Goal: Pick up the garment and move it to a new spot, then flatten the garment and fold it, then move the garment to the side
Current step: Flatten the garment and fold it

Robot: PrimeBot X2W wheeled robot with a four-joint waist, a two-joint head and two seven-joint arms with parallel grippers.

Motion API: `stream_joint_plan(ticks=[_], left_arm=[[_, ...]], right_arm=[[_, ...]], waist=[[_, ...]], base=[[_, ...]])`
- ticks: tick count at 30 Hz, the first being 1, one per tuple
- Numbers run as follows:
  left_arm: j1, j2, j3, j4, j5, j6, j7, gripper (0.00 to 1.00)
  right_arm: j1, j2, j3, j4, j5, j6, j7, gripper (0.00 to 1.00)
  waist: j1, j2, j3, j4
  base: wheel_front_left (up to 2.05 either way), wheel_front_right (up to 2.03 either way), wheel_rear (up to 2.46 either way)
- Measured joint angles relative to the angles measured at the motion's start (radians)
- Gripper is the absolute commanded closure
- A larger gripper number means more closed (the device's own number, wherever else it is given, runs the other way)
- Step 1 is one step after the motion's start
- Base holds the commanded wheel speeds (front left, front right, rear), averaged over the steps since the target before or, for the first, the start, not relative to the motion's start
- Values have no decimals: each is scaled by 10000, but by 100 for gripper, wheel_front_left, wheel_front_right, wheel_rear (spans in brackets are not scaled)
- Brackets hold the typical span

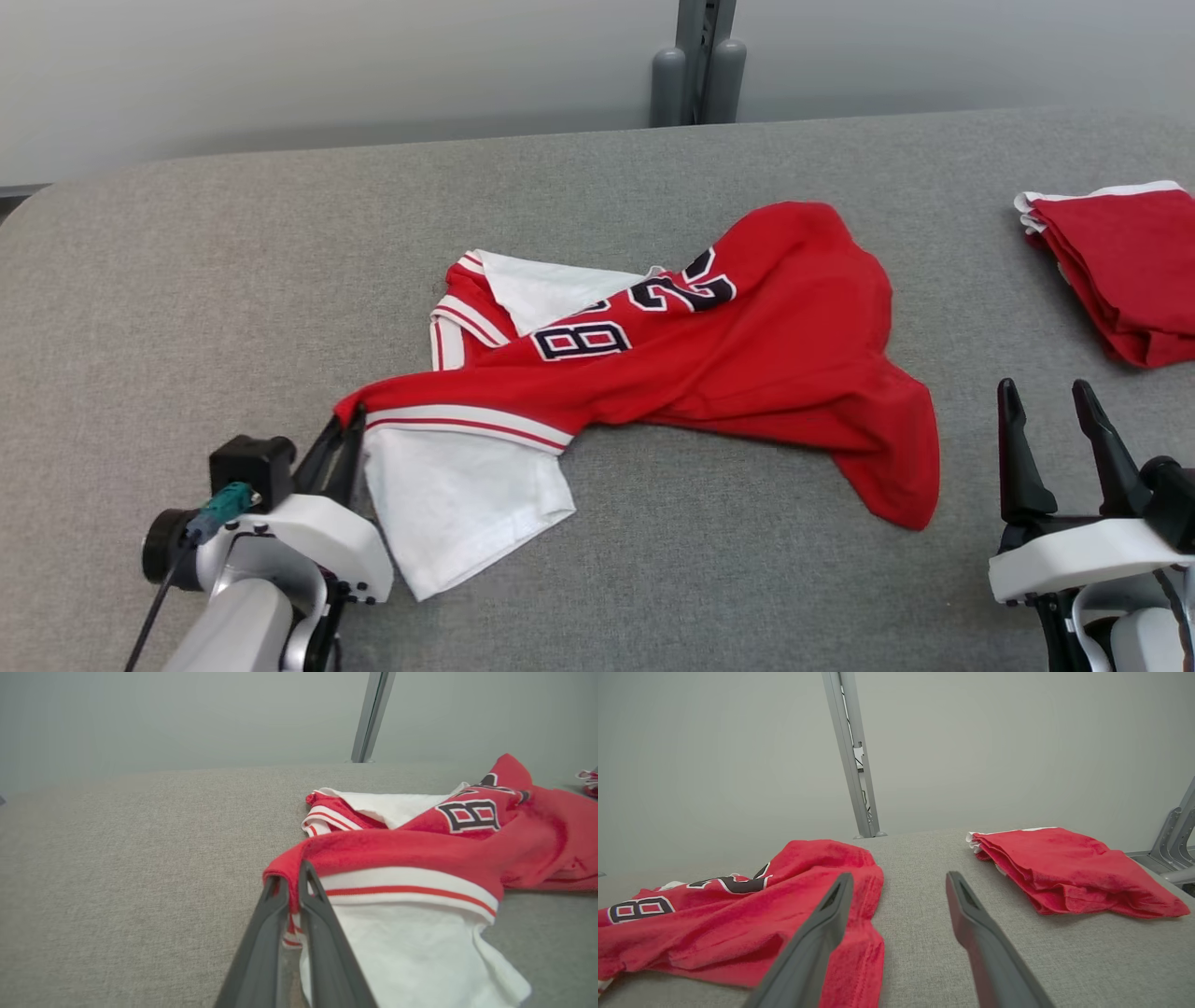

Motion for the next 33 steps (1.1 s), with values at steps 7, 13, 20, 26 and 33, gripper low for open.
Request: stream_joint_plan(ticks=[7, 13, 20, 26, 33], left_arm=[[-339, 531, 539, 924, -219, 115, -190, 100], [-421, 779, 765, 1450, -265, 199, -339, 100], [-429, 922, 997, 1845, -332, 376, -548, 100], [-436, 790, 899, 1818, -213, 408, -662, 0], [-316, 322, 863, 1024, -21, 460, -729, 0]], right_arm=[[109, -148, -295, 167, -249, 0, -19, 0], [319, -186, 0, 240, -188, 0, 42, 0], [487, -328, 433, 343, 23, 0, 171, 0], [385, -428, 1081, 573, 234, 0, 334, 0], [-468, -894, 1747, 1108, 493, 0, 963, 0]], waist=[[0, 0, 10, -271], [0, 0, 2, -420], [1, 0, -24, -492], [1, 0, -26, -405], [1, 0, -21, 10]], base=[[0, 0, 0], [0, 0, 0], [0, 0, 0], [0, 0, 0], [0, 0, 0]])
